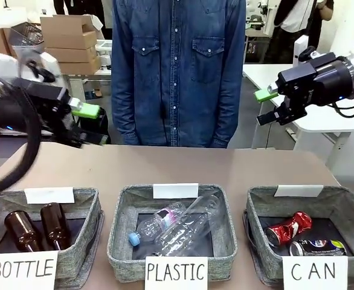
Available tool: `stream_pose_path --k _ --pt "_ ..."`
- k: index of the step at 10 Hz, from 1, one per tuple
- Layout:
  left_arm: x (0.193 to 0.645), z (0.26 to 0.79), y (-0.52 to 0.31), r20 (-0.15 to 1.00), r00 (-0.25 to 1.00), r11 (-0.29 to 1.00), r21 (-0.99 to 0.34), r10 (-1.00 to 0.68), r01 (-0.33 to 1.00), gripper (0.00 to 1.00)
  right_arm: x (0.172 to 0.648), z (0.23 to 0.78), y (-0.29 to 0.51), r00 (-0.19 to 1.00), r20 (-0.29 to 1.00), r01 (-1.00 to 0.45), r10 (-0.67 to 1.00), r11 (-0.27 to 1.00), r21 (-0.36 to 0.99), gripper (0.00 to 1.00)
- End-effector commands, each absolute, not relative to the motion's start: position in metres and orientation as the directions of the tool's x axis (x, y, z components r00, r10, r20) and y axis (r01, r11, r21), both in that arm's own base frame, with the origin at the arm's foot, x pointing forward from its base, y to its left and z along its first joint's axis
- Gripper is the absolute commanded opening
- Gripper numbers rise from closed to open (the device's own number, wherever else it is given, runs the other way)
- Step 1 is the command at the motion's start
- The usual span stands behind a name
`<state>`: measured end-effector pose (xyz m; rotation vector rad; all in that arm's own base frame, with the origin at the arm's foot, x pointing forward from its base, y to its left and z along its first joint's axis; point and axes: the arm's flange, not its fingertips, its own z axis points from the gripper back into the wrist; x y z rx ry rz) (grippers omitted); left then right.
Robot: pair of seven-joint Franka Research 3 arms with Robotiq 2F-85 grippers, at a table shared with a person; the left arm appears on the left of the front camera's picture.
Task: Sort the can waste into the basket.
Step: Pick up the can waste from the table and place it in the right Fabric basket.
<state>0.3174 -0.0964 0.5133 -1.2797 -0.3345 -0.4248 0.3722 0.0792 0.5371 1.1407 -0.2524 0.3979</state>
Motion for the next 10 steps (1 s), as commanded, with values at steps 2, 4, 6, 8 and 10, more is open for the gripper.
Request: stream_pose_path --k 2,4,6,8,10 --pt "0.305 0.522 -0.035 0.353 0.936 0.313 -0.889 0.003 0.334 1.0 0.371 0.537 0.079 0.894 0.403 -0.447 0.194 0.364 0.817 1.0" --pt "0.301 0.509 -0.027 0.328 0.943 0.139 -0.933 -0.047 0.332 1.0 0.371 0.537 0.079 0.894 0.403 -0.447 0.194 0.364 0.817 1.0" --pt "0.313 0.524 -0.022 0.374 0.927 0.345 -0.872 0.012 0.348 1.0 0.371 0.537 0.079 0.894 0.403 -0.447 0.194 0.364 0.817 1.0" --pt "0.313 0.524 -0.022 0.374 0.927 0.345 -0.872 0.012 0.348 1.0 0.371 0.537 0.079 0.894 0.403 -0.447 0.194 0.364 0.817 1.0" --pt "0.313 0.524 -0.022 0.374 0.927 0.345 -0.872 0.012 0.348 1.0 0.371 0.537 0.079 0.894 0.403 -0.447 0.194 0.364 0.817 1.0"
